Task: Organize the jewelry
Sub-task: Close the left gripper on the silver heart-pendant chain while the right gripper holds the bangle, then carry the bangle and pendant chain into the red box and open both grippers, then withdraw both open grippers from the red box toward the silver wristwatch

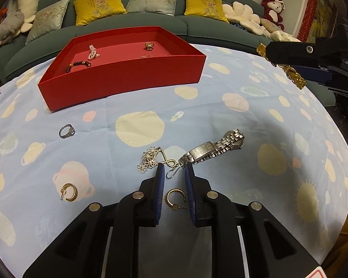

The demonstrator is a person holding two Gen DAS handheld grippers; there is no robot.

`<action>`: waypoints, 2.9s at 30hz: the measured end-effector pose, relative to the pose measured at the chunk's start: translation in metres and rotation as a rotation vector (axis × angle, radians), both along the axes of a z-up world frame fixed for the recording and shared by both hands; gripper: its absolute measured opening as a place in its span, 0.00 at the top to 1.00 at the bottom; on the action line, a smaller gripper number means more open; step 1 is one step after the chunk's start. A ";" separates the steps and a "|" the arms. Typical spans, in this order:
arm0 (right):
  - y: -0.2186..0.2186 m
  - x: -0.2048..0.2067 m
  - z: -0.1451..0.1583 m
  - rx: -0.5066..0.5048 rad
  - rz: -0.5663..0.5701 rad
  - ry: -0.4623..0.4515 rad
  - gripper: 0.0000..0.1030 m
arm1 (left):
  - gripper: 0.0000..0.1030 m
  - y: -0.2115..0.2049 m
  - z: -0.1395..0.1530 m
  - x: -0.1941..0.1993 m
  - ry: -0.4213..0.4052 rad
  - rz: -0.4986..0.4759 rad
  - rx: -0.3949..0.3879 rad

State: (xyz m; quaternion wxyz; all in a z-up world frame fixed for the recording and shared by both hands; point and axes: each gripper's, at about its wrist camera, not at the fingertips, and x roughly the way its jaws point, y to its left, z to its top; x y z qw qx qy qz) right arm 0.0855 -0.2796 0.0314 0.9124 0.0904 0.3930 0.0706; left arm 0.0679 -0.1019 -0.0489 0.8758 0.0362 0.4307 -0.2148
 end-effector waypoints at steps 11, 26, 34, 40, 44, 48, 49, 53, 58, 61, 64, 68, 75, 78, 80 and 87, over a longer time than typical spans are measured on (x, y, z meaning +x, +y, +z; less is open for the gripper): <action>0.000 -0.001 0.000 0.002 0.002 -0.002 0.48 | 1.00 -0.001 0.013 -0.002 -0.015 -0.044 -0.033; 0.007 0.004 0.013 0.007 0.013 -0.036 0.48 | 1.00 0.048 0.081 0.012 -0.064 0.039 -0.212; 0.033 0.022 0.040 -0.012 0.076 -0.119 0.48 | 1.00 0.069 0.118 0.044 -0.111 0.091 -0.221; 0.046 0.067 0.039 0.029 0.100 -0.125 0.48 | 1.00 0.089 0.122 0.095 -0.118 0.152 -0.211; 0.052 0.099 0.020 0.014 0.100 -0.096 0.48 | 1.00 0.101 0.106 0.124 -0.097 0.194 -0.196; 0.057 0.120 -0.007 -0.014 0.107 -0.044 0.48 | 1.00 0.111 0.090 0.146 -0.075 0.227 -0.185; 0.058 0.126 -0.014 -0.021 0.109 -0.029 0.48 | 1.00 0.112 0.086 0.151 -0.067 0.233 -0.195; 0.066 0.137 -0.028 -0.060 0.127 -0.015 0.48 | 1.00 0.114 0.072 0.167 -0.024 0.257 -0.205; 0.073 0.149 -0.043 -0.076 0.143 0.006 0.48 | 1.00 0.110 0.057 0.175 0.033 0.244 -0.219; 0.074 0.153 -0.049 -0.081 0.146 0.016 0.48 | 1.00 0.112 0.052 0.177 0.058 0.251 -0.214; 0.075 0.156 -0.053 -0.090 0.149 0.024 0.47 | 1.00 0.120 0.048 0.180 0.081 0.277 -0.231; 0.075 0.155 -0.053 -0.105 0.131 0.006 0.38 | 0.74 0.132 0.051 0.176 0.027 0.324 -0.286; 0.062 0.137 -0.016 -0.097 0.085 -0.092 0.29 | 0.57 0.142 0.075 0.168 -0.018 0.379 -0.295; 0.050 0.117 0.009 -0.085 0.061 -0.142 0.29 | 0.57 0.141 0.094 0.153 -0.066 0.390 -0.288; 0.040 0.101 0.026 -0.068 0.040 -0.174 0.29 | 0.57 0.135 0.107 0.139 -0.102 0.373 -0.263; -0.001 0.032 0.056 0.014 -0.023 -0.221 0.28 | 0.44 0.133 0.122 0.076 -0.139 0.345 -0.228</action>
